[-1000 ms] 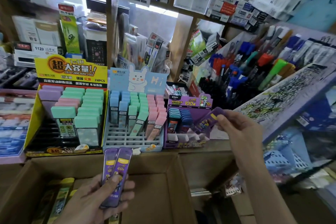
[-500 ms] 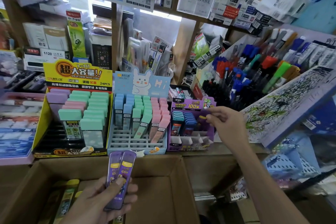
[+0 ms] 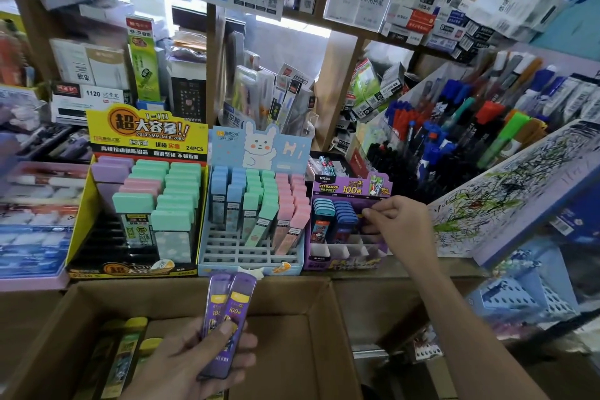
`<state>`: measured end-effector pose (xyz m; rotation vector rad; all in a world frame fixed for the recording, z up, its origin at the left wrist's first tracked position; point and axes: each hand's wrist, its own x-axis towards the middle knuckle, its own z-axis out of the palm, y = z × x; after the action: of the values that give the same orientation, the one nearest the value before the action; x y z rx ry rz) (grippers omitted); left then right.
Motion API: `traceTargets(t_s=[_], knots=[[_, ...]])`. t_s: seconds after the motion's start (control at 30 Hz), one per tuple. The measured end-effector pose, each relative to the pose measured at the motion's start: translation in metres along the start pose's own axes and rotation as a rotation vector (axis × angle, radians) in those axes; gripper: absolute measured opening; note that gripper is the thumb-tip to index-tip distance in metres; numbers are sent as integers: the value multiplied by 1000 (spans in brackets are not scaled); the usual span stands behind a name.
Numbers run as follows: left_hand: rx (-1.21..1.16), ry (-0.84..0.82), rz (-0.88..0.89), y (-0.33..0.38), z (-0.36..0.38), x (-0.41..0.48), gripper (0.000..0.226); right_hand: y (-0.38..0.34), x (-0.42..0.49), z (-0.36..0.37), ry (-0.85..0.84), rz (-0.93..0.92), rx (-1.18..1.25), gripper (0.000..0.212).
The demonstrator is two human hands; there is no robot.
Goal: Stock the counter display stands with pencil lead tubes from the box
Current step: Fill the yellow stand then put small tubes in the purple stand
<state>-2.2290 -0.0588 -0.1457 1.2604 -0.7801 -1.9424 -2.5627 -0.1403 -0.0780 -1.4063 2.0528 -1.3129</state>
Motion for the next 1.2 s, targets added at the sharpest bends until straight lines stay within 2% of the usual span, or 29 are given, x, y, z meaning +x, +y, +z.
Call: traceTargets(t_s=[0.1,0.27,0.47,0.57,0.67,0.83,0.93,1.07,1.2], knots=[[6,-19,2,0,-1,0,40,0,-3,3,18,7,9,14],[-9,-46,10,0,-2,-1,41,-4,-13,-2,16,14,85,12],[-35,-35,30,-1,-5,0,44,-32,-40,-8,66,-87,185,9],[-55,-36,35,-2,-5,1,46,-50,-63,1,-37,-103,247,10],[-59,-29,49,-1,-4,1,46,-59,-89,24,-258,-33,301,9],[-55,-9,39,-1,-5,-2,33,-51,-124,76,-513,66,329,6],[-35,-23,33,0,-3,-5,21,-48,-134,92,-560,115,391,13],[-31,-39,12,2,-2,-10,36,-48,-136,95,-566,118,450,9],[-107,-4,-35,4,-1,-14,29,-51,-128,75,-497,92,549,8]])
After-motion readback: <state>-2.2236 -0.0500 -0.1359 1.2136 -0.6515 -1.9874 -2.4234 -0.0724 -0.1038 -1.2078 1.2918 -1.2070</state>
